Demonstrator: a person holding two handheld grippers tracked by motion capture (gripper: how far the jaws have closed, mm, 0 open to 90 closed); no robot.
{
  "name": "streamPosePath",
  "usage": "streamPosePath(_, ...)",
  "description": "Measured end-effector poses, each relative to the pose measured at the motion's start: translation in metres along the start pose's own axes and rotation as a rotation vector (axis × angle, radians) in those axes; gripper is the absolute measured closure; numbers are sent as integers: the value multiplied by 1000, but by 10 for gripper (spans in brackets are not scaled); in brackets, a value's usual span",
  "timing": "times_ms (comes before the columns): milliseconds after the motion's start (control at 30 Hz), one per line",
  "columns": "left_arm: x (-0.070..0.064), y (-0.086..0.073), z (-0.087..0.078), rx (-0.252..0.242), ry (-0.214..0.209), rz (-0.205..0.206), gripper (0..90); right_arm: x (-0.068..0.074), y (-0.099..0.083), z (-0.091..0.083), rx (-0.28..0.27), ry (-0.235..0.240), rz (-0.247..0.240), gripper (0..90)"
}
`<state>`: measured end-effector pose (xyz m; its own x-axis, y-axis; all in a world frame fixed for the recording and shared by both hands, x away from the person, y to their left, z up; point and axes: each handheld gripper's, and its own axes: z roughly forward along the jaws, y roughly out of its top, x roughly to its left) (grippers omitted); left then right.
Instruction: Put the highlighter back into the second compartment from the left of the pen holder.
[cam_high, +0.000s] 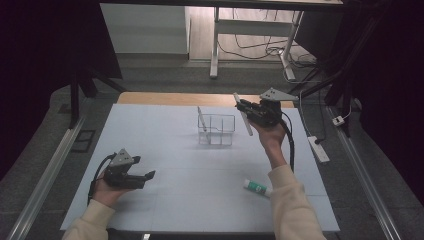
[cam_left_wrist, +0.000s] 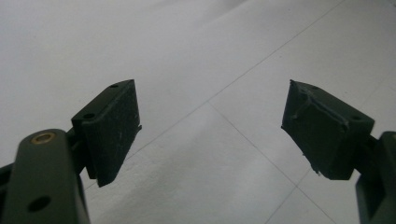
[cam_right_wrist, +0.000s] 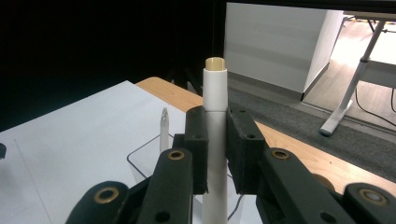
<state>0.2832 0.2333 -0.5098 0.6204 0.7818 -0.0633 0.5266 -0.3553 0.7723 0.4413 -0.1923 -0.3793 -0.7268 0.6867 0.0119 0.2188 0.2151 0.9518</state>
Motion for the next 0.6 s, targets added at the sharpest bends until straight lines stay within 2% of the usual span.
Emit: streamPosePath(600,0,0,0,0,-1,4,194,5,7,17,-19,12,8,783)
